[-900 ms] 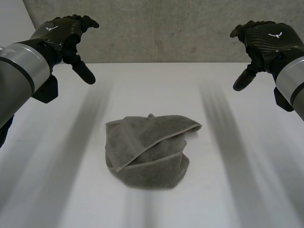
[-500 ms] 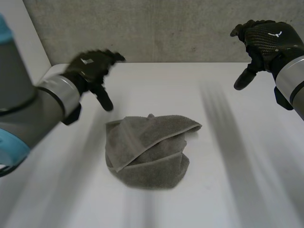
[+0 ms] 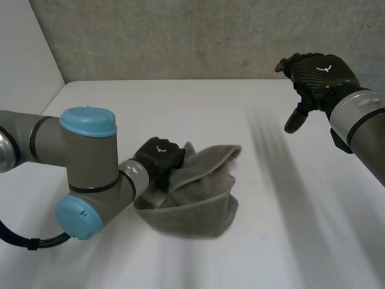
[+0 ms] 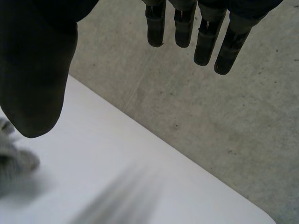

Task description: Fold the towel.

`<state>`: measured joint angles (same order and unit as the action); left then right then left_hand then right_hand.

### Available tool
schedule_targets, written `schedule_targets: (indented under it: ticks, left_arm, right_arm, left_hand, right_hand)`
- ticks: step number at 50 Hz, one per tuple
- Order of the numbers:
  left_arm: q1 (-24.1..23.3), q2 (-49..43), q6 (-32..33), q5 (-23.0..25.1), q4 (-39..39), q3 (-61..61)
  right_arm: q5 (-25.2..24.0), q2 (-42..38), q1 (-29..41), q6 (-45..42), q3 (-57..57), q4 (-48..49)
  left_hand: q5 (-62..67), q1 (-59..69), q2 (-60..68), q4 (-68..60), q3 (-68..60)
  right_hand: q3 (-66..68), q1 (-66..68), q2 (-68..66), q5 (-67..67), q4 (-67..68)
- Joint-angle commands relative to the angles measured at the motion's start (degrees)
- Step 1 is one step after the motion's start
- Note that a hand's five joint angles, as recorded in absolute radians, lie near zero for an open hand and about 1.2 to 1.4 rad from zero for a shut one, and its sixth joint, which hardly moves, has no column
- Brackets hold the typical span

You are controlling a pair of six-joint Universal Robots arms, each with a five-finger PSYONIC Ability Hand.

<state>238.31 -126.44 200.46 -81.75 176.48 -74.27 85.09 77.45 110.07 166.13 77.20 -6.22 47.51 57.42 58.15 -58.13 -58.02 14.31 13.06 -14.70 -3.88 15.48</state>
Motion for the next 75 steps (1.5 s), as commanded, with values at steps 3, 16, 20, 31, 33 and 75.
schedule_targets:
  ticks: [3, 16, 20, 31, 33, 75]
  left_arm:
    - [1.0, 13.0, -0.9, -2.8, 4.4, -0.6]
    - [0.0, 33.8, -3.0, -2.1, 4.9, -6.3]
    - [-0.4, 39.2, -3.0, -2.0, 5.5, -10.8]
    - [-0.1, 45.7, -2.6, -2.0, 5.4, -18.6]
    - [0.0, 46.5, -2.6, -2.0, 5.5, -19.5]
    - [5.5, 31.6, -15.2, -2.4, 31.7, -14.2]
  right_arm:
    - [0.2, -2.4, -0.3, -3.1, 0.1, 1.6]
    - [-6.2, -9.2, -1.7, -3.3, -1.1, 4.3]
    - [-12.9, -11.3, -1.6, -1.8, -1.9, 4.2]
    - [-28.3, -26.2, 1.6, 24.7, -16.8, 4.2]
    - [-32.3, -32.0, 4.1, 30.1, -21.5, 3.8]
    - [-11.1, -8.2, 4.6, 13.9, -15.6, 3.7]
  left_hand:
    - [22.5, 22.6, 21.9, -21.9, -22.0]
    - [22.5, 22.6, 21.9, -21.9, -22.0]
    - [22.5, 22.6, 21.9, -21.9, -22.0]
    - [22.5, 22.6, 21.9, -21.9, -22.0]
    - [22.5, 22.6, 21.9, -21.9, -22.0]
    - [22.5, 22.6, 21.9, -21.9, -22.0]
  right_hand:
    - [-4.3, -3.1, 4.7, 3.9, -5.5]
    - [-4.3, -3.1, 4.7, 3.9, -5.5]
    - [-4.3, -3.1, 4.7, 3.9, -5.5]
    - [-4.3, -3.1, 4.7, 3.9, -5.5]
    - [-4.3, -3.1, 4.7, 3.9, -5.5]
    - [65.7, 66.9, -65.3, -66.1, 64.5]
